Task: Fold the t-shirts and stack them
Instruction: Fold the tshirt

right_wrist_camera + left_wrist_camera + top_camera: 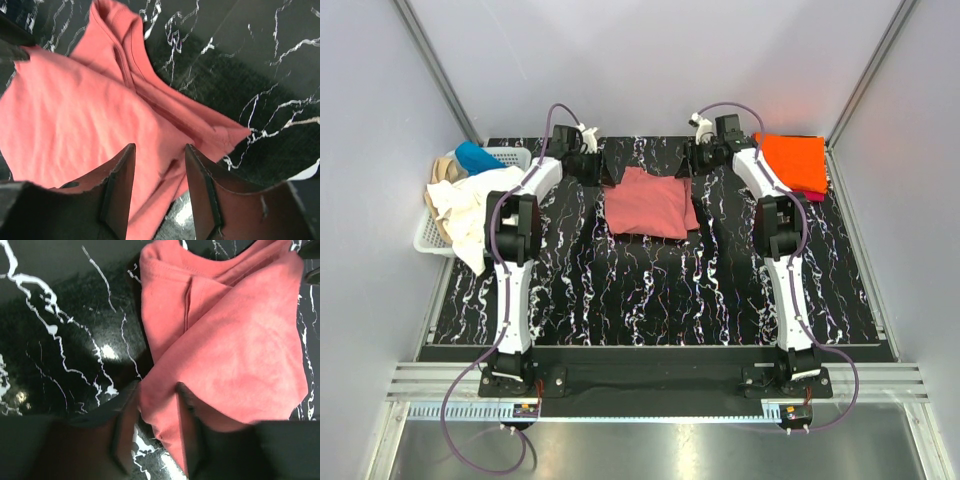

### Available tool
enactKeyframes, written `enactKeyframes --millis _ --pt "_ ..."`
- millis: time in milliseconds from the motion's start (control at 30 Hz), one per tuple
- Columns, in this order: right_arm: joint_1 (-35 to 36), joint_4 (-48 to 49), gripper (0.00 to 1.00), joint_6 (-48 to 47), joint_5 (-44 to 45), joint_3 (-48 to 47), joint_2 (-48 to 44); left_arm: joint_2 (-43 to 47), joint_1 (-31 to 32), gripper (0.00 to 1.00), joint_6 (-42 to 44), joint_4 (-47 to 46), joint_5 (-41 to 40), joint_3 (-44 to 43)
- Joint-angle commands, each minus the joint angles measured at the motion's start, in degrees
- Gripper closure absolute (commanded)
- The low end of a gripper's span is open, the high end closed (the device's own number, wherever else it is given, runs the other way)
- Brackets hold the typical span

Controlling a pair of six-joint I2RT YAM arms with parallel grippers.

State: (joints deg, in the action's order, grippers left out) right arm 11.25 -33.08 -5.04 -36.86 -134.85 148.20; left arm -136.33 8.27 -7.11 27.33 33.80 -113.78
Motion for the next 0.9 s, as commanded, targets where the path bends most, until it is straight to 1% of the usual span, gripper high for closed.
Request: enactKeyframes --millis 0,33,67,133,267,400,433,467,500,533,567,600,700,733,767,867 --pt "-0.43 -2.69 0.49 -3.75 0.65 -3.23 0.60 -1.04 -0.27 0.67 2.01 -1.32 3.28 -4.17" --pt "-0.43 -2.87 0.49 -4.36 0.30 -3.40 0.77 -1.13 -0.19 0.71 2.10 -1.32 3.55 -4.35" --pt "-0.43 -3.13 0.50 -4.54 -0.14 -3.58 1.21 -1.04 -0.27 0.79 2.10 -1.14 3.81 -4.52" --pt "-0.61 -3.66 0.51 -4.89 -1.89 -4.19 1.39 -0.69 -0.19 0.85 2.19 -1.05 4.16 -4.52" --pt "-0.70 -3.92 0.50 -5.68 -3.39 -5.16 1.56 0.01 -0.19 1.00 2.54 -0.88 4.34 -4.70" --pt "-0.79 -4.97 0.48 -6.03 -2.08 -7.44 3.23 0.10 -0.19 1.00 2.46 -0.53 4.78 -5.58" --pt "-0.79 -5.24 0.48 -6.04 -1.73 -7.88 3.50 0.10 -0.27 0.93 3.07 1.04 4.26 -6.01" --pt "-0.96 -5.33 0.47 -6.04 -1.46 -7.97 3.67 0.45 -0.27 0.81 3.77 1.84 3.56 -6.37" --pt "-0.88 -5.50 0.47 -6.38 -1.55 -7.89 3.76 0.98 -0.36 0.55 5.69 2.63 2.16 -6.20" --pt "-0.96 -5.59 0.47 -6.47 -1.63 -7.89 3.85 1.42 -0.45 0.52 6.67 3.33 -0.46 -5.85" --pt "-0.96 -5.50 0.46 -6.56 -1.90 -8.06 4.11 2.03 -0.80 0.50 6.76 3.69 -1.10 -5.49" --pt "-0.96 -5.68 0.46 -6.56 -2.25 -8.32 4.29 2.12 -0.98 0.49 9.03 3.95 -1.45 -5.49" --pt "-0.96 -5.85 0.46 -6.39 -3.13 -9.38 5.34 2.12 -1.77 0.43 9.57 4.48 -0.32 -5.23" --pt "-0.96 -5.94 0.46 -6.30 -3.56 -9.56 5.52 2.04 -1.77 0.38 9.66 4.57 0.90 -5.14" --pt "-0.96 -5.86 0.46 -6.21 -3.92 -9.99 5.87 1.60 -1.77 0.37 9.75 4.57 1.52 -4.97" --pt "-0.96 -5.94 0.46 -5.86 -4.71 -10.87 6.57 0.28 -1.77 0.37 10.10 5.10 3.63 -5.14"
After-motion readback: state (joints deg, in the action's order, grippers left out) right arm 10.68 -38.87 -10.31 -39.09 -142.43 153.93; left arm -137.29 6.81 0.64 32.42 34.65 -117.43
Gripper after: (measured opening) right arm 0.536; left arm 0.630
